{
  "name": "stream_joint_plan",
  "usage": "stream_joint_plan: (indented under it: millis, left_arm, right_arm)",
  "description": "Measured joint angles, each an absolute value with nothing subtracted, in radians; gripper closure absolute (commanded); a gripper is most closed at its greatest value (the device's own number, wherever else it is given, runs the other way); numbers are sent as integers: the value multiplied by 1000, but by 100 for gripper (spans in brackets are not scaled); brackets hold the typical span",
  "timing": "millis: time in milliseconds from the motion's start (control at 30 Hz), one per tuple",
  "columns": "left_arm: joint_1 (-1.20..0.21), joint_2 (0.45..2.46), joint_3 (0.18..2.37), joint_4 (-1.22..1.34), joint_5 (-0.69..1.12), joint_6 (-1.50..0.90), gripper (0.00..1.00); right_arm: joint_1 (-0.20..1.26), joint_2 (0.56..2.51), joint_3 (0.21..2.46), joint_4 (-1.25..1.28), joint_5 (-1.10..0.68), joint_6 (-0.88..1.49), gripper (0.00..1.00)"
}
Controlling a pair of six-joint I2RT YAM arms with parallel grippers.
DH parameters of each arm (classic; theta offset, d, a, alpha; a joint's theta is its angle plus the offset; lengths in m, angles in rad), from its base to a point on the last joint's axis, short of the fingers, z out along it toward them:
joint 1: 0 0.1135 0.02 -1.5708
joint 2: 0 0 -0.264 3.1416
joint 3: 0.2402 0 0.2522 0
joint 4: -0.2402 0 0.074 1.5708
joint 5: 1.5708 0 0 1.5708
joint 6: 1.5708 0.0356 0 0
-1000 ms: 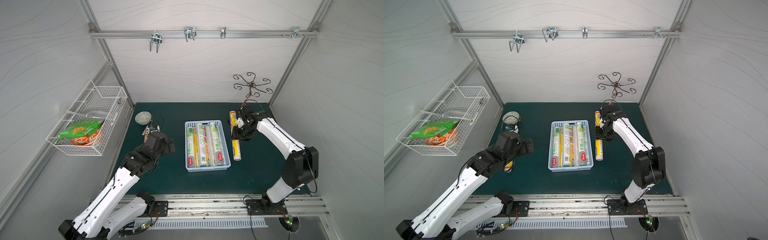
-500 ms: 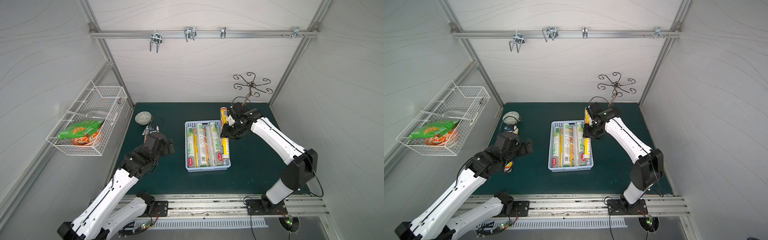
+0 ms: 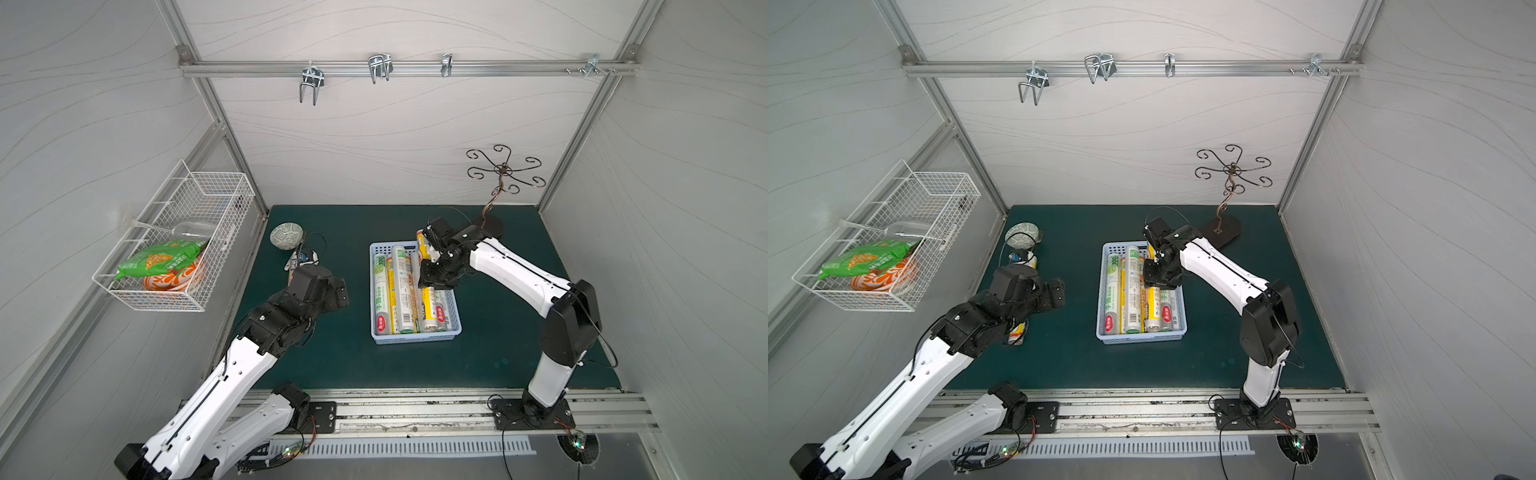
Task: Put the plastic wrap into the basket
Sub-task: Place the plastic wrap in the basket.
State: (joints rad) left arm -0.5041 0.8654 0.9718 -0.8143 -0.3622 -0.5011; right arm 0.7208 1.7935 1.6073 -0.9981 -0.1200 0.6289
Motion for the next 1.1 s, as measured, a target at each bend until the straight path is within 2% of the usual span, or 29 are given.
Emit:
stream_joint_plan:
  millis: [667, 1100]
  left_arm:
    - [-504, 880, 971, -813, -362, -501, 1]
    - [-504, 892, 971, -812, -361, -501, 1]
  right_arm:
    - [746, 1893, 1605, -936, -109, 640, 68]
    - [749, 1918, 1605, -924, -102, 628, 56]
